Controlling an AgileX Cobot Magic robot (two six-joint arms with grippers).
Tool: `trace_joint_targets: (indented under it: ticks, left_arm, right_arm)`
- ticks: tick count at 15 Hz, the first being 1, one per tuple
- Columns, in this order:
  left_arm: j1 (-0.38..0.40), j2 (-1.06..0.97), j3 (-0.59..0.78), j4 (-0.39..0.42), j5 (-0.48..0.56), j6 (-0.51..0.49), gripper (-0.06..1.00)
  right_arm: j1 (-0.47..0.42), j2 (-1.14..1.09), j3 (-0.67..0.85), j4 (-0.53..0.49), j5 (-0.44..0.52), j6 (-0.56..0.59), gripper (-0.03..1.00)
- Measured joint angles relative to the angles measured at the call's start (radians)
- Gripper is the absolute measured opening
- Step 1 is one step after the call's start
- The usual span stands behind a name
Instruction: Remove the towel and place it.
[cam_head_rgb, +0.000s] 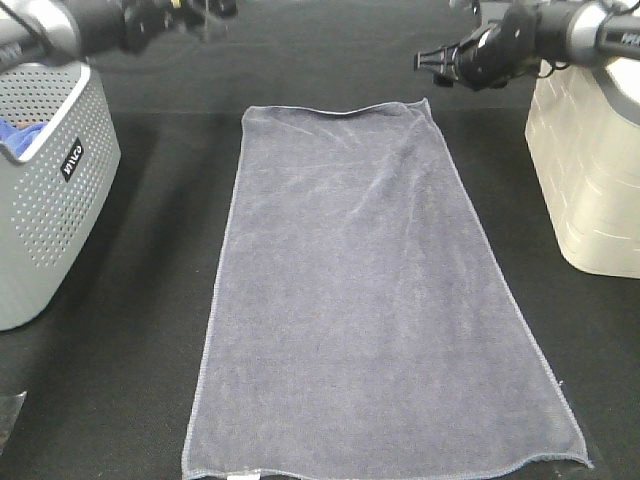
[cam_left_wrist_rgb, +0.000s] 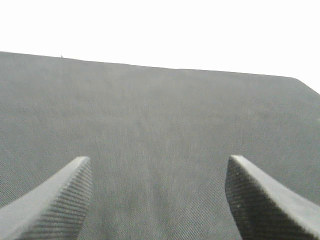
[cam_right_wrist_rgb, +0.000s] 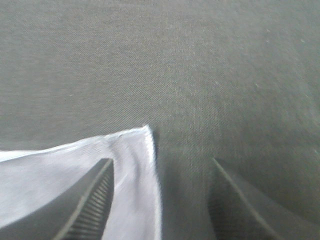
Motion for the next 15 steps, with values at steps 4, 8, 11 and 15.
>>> trace_joint_targets:
  ticks: [4,8,11,15]
  left_arm:
    - [-0.023,-0.14,0.0,0.011,0.297,0.138,0.71]
    - [-0.053,-0.254,0.0,0.009,0.716,0.257,0.71]
    - [-0.058,-0.353,0.0,-0.003,1.046,0.328,0.71]
    - [-0.058,-0.471,0.0,-0.017,1.209,0.428,0.71]
  right_arm:
    - [0.005,-0.103,0.0,0.092,0.159,-0.081,0.53]
    - [0.034,-0.223,0.0,0.142,0.408,-0.159,0.53]
    - [0.035,-0.329,0.0,0.163,0.658,-0.159,0.53]
    - [0.035,-0.449,0.0,0.161,0.917,-0.159,0.53]
